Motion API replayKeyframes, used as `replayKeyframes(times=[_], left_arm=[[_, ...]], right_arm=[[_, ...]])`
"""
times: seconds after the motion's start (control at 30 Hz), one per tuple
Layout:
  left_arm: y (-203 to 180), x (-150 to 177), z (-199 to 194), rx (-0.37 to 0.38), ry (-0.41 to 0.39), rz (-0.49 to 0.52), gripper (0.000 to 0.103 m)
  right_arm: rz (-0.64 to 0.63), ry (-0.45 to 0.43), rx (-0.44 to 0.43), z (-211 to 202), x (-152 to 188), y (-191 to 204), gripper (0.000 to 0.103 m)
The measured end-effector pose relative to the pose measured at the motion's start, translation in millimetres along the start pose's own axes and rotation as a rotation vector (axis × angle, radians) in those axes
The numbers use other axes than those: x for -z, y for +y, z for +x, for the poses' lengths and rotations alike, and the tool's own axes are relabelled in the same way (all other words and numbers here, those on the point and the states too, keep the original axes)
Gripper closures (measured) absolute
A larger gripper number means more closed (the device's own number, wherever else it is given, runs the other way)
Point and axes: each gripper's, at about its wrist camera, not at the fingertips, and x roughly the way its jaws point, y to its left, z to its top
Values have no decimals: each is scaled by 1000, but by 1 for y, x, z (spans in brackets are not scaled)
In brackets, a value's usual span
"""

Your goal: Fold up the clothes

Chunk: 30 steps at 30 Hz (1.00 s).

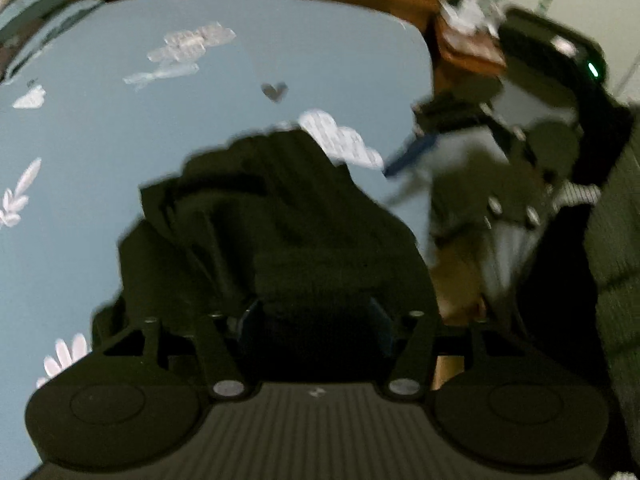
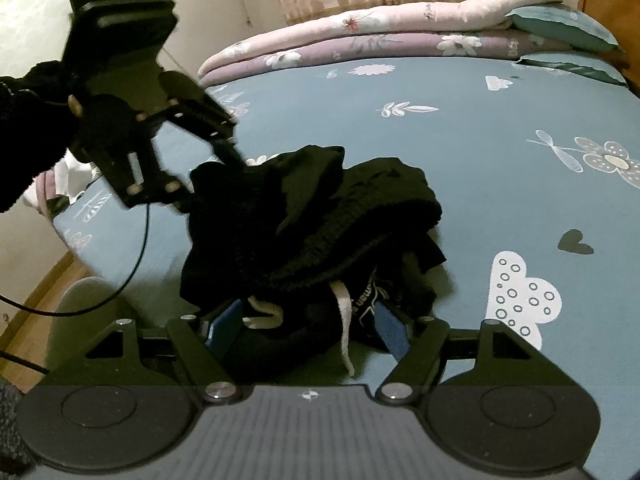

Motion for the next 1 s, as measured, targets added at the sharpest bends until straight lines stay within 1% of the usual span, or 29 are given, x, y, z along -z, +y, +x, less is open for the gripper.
replayKeyframes(times=[0.1,0.17,0.2,0.23,0.3,0.37,0.57,0.7,0.77,0.87,1.0], left_arm=[[-6,4,3,-9,4,21,45],[-3,4,5,0,-13,-12,45],[-2,4,5,-2,-15,-17,46],[-5,4,5,-19,-20,-1,49],[-13,4,1,-61,-29,39,68],[-20,5,-8,-114,-53,69,83],[-20,11,-46,-284,-178,48,84],[-6,19,-67,-414,-240,-25,84],[4,25,-75,-466,-267,-73,84],[16,36,-84,-525,-290,-132,84],[25,53,-85,-540,-304,-196,84]], right_arm=[[-4,8,-6,4,0,1,25],[-6,12,-5,6,0,3,25],[-9,12,-4,5,1,4,25],[-12,12,-3,5,1,4,25],[-17,12,-1,4,1,6,25],[-23,12,1,3,2,7,25],[-29,24,13,4,0,8,25],[-50,17,23,4,-2,10,25],[-68,10,35,4,-6,10,25],[-108,-9,72,5,-13,7,26],[-166,-49,111,9,-27,-5,31]])
